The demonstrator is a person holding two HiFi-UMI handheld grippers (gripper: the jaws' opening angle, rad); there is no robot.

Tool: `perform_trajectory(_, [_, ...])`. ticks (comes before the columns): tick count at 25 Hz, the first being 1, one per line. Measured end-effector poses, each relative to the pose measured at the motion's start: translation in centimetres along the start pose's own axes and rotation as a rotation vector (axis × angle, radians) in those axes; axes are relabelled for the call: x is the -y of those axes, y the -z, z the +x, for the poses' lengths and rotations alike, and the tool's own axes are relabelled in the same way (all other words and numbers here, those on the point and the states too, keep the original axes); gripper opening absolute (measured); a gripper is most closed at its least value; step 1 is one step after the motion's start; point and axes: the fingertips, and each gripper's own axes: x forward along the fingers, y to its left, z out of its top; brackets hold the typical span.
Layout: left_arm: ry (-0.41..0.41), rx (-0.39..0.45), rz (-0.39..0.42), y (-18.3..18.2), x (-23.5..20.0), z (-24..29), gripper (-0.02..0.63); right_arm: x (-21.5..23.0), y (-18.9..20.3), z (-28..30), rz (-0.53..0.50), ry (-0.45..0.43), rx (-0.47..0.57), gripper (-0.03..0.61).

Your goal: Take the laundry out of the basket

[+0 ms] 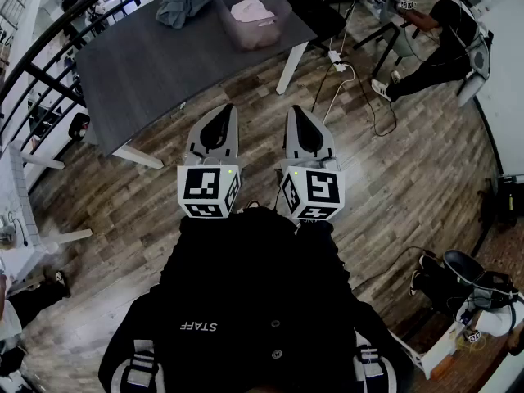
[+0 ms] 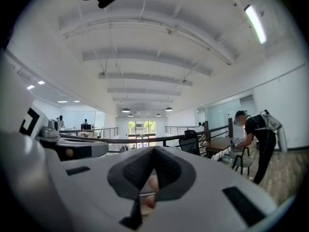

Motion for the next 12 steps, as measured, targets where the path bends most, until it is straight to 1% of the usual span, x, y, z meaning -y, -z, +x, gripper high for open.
perform_trajectory(7, [0.013, -0.008, 0.006, 0.5, 1.3, 1.0, -0.003, 1.0, 0.2, 0.2, -0.014, -0.009, 0.01, 0.014])
perform_trajectory(12, [0.002, -0.014, 0.013, 0.7, 1.5, 1.9, -0.003, 2.1, 0.1, 0.6, 0.018, -0.016, 0.033, 0.014])
